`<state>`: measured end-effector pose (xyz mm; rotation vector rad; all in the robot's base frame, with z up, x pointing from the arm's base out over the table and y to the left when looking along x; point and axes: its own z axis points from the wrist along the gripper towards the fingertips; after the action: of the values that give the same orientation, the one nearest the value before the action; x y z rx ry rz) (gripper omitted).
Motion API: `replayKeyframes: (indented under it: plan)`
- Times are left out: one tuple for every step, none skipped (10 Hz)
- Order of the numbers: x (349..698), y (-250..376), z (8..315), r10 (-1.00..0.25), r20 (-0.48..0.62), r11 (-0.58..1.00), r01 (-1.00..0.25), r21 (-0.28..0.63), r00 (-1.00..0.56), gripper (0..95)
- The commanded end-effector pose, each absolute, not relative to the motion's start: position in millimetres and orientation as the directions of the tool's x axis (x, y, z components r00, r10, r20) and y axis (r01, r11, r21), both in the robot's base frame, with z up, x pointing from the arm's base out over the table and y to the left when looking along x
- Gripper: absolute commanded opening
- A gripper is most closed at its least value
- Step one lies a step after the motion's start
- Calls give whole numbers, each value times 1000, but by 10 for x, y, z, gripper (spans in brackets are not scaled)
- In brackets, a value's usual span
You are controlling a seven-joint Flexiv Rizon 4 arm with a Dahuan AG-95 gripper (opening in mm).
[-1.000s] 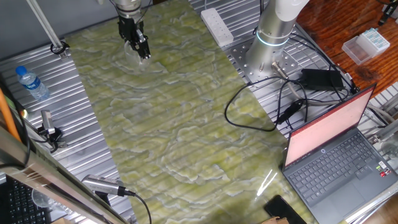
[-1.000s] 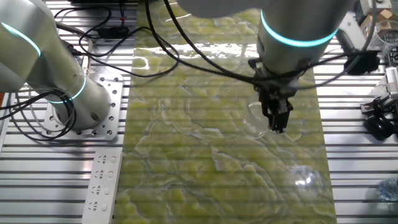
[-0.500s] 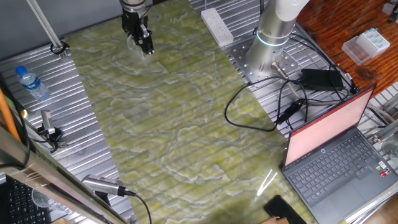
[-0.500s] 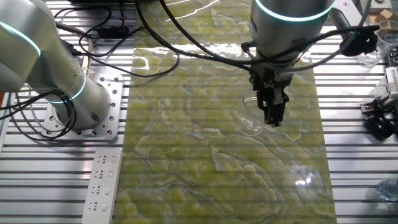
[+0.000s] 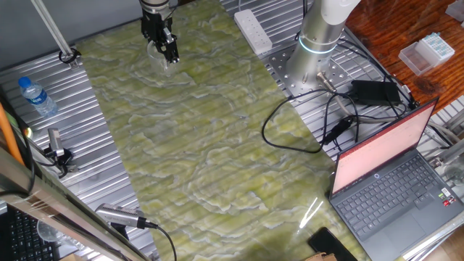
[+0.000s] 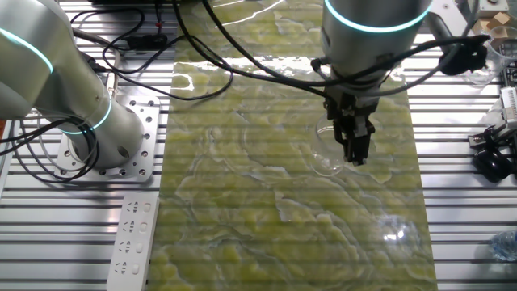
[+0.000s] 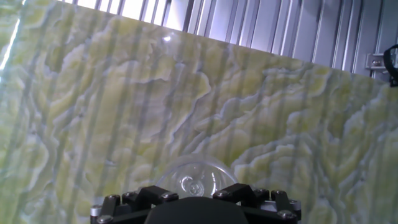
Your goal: Pick up the cup
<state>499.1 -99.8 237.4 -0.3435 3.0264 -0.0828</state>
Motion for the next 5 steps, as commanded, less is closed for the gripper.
replayKeyframes:
  plan:
    - [5004,-997,2370,-220,-86,975,-217,-51,-972,0]
    - [5004,-997,2370,-221,-85,975,-218,-49,-971,0]
    - [5004,-997,2370,-222,-83,975,-219,-47,-972,0]
    - [5004,-997,2370,-221,-75,975,-218,-46,-972,0]
    - [5006,-995,2472,-218,-64,976,-215,-44,-974,0]
